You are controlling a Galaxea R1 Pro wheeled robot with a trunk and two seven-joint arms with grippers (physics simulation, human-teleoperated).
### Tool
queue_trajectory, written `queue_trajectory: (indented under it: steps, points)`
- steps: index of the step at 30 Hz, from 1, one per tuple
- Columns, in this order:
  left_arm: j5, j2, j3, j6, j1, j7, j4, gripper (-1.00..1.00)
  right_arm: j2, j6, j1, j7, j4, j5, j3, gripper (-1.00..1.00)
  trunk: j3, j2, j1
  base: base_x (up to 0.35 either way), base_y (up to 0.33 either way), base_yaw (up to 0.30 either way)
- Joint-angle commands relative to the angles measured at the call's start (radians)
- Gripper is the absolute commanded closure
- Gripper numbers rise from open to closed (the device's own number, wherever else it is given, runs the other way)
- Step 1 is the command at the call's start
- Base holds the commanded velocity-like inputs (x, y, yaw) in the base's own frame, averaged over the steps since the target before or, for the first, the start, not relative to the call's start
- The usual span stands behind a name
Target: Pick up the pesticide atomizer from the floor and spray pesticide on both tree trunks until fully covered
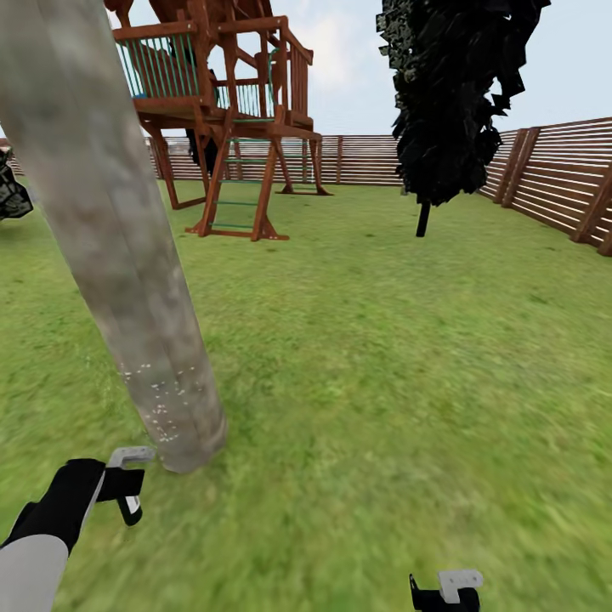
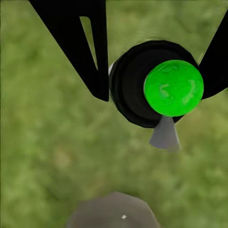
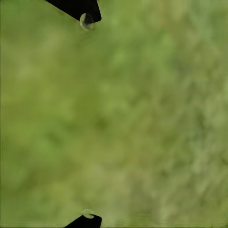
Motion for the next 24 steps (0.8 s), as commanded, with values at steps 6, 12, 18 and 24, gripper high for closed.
queue_trajectory:
  steps: [6, 12, 18, 24]
  points:
    - [-0.002, 0.0, 0.001, 0.0, 0.0, 0.003, -0.001, 1.0, 0.0, 0.0, 0.0, 0.0, 0.0, 0.0, 0.0, -1.0, 0.0, 0.0, 0.0, 0.278, 0.231, 0.0]
    - [-0.002, 0.015, 0.006, 0.001, 0.001, -0.01, -0.002, 1.0, 0.0, 0.0, 0.0, 0.0, 0.0, 0.0, 0.0, -1.0, 0.0, 0.0, 0.0, 0.035, 0.134, 0.0]
    - [0.001, 0.013, 0.122, -0.183, 0.036, -0.013, -0.003, 1.0, 0.0, 0.0, 0.0, 0.0, 0.0, 0.0, 0.0, -1.0, 0.0, 0.0, 0.0, 0.0, 0.0, 0.13]
    - [-0.069, 0.009, 0.115, -0.206, 0.052, -0.207, -0.004, 1.0, 0.0, 0.0, 0.0, 0.0, 0.001, 0.0, 0.0, -1.0, 0.0, 0.0, 0.0, 0.0, 0.0, 0.03]
